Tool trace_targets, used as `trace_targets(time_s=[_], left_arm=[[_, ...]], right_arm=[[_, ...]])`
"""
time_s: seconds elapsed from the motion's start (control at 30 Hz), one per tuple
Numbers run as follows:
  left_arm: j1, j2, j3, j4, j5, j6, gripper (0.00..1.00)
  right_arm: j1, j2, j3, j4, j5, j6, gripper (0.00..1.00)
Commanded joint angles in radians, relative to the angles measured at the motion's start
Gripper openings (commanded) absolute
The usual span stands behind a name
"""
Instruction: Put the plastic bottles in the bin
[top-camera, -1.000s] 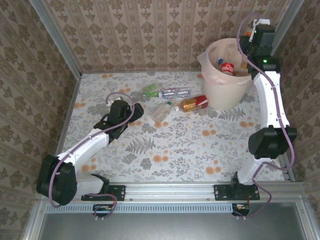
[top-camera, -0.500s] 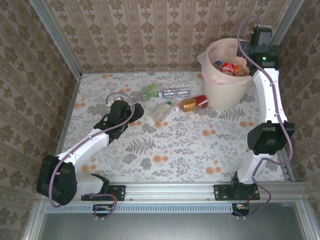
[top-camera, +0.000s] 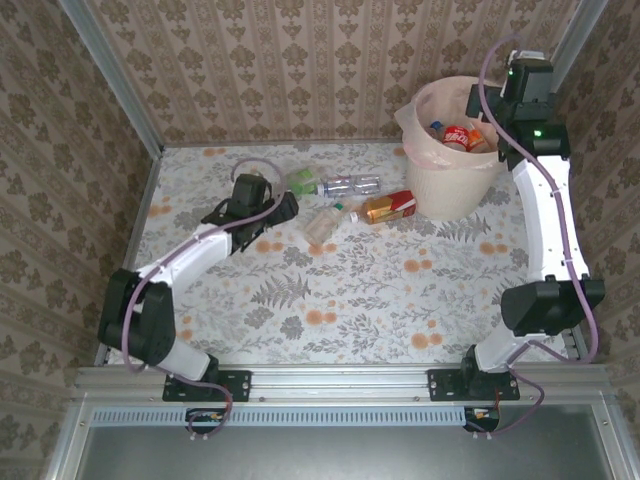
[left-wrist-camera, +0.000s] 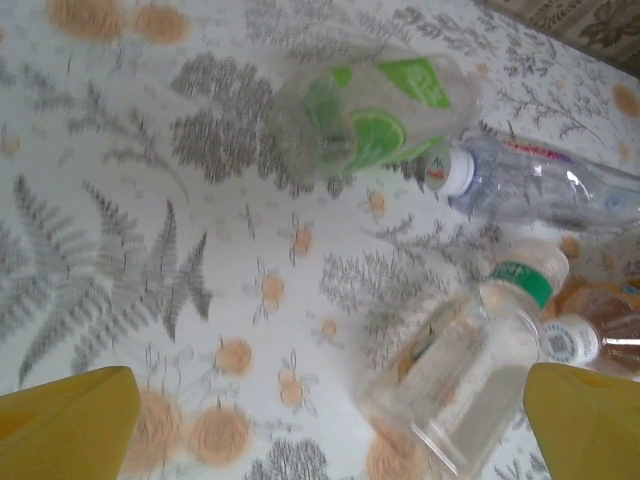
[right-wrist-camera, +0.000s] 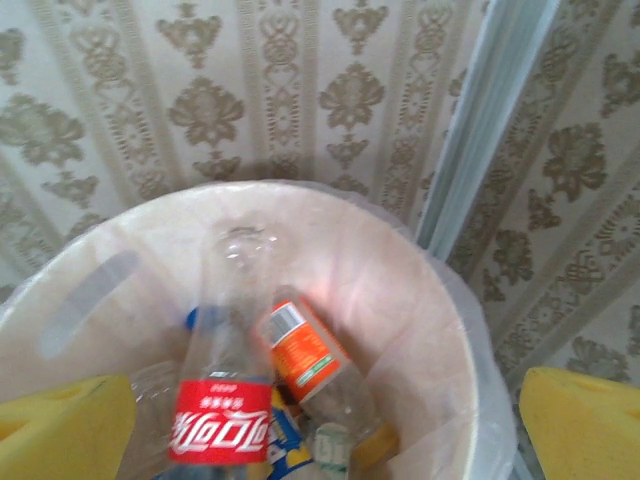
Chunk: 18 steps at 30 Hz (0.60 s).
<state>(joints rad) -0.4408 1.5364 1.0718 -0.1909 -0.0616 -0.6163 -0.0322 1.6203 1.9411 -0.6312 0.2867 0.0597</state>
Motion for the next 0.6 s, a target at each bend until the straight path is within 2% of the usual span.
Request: trace_targets(time_s=[0.0,0.07,0.27,0.43,0.57], left_arm=[[0.029,0.093,0.135,-0.097,0.031,0.208,1.00],[0.044,0.148,0.199,-0.114,0.018,0.289,1.00],[0.107,0.327,0.382,-0.127,0.214,0.561,1.00],[0.162,0.442,0.477,-0.115,0.395,0.723,1.00],[0.177,0.507,0.523,-0.094,0.452,0.862,1.00]], right_arm=[[0.032,-0.083,-0.068,0.030,-0.087,0.028,1.00],[0.044,-0.123,-0.128,0.065,-0.119,0.045,1.00],[0.060,-0.282,-0.333,0.184,-0.248,0.130,1.00],[0.064,-0.382,-0.465,0.236,-0.329,0.188,1.00],[0.067,-0.436,-0.534,0.231,-0.327,0.201,1.00]])
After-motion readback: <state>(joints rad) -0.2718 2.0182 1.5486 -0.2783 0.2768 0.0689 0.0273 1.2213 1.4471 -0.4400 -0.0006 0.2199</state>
